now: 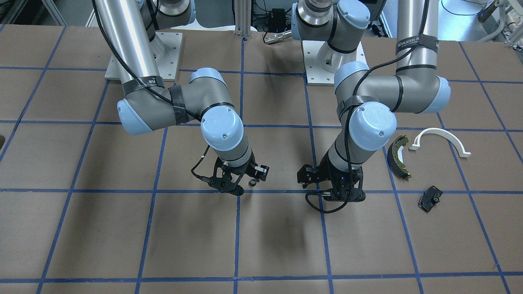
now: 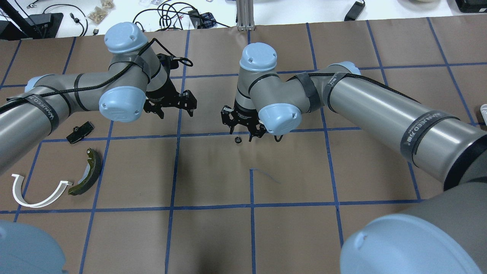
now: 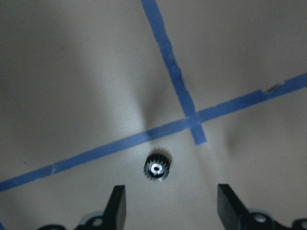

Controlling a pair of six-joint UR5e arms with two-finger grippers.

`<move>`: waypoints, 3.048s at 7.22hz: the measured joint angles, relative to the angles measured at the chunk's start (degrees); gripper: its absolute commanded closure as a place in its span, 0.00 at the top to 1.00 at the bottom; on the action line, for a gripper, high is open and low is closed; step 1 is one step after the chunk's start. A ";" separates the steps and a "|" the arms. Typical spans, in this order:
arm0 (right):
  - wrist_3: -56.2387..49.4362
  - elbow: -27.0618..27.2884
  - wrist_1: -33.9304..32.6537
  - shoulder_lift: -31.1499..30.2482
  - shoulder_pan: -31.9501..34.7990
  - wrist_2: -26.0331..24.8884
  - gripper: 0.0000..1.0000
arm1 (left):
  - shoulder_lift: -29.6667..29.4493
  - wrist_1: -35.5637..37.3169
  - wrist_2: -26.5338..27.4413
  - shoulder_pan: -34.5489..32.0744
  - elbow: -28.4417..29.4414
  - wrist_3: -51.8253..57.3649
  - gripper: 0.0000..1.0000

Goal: Place bearing gear from tray to pile

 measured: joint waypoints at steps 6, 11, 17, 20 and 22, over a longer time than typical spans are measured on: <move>-35.94 -5.43 22.70 -14.53 -24.51 -7.79 1.00 | -2.54 3.85 0.81 -13.30 -1.01 -19.29 1.00; -32.75 -8.10 27.71 -25.51 -20.24 -12.99 1.00 | -9.55 12.81 4.28 -19.37 -1.44 -25.62 0.58; -25.87 -9.35 27.44 -24.77 -16.73 -12.88 1.00 | -9.24 12.92 4.57 -19.37 -1.26 -24.78 0.00; -30.17 -9.28 27.39 -24.83 -16.68 -12.87 1.00 | -4.51 10.20 4.93 -14.18 -1.55 -15.96 0.00; -30.72 -9.22 27.43 -24.89 -16.67 -12.70 1.00 | -0.31 6.09 5.01 -4.34 -2.27 -5.60 0.00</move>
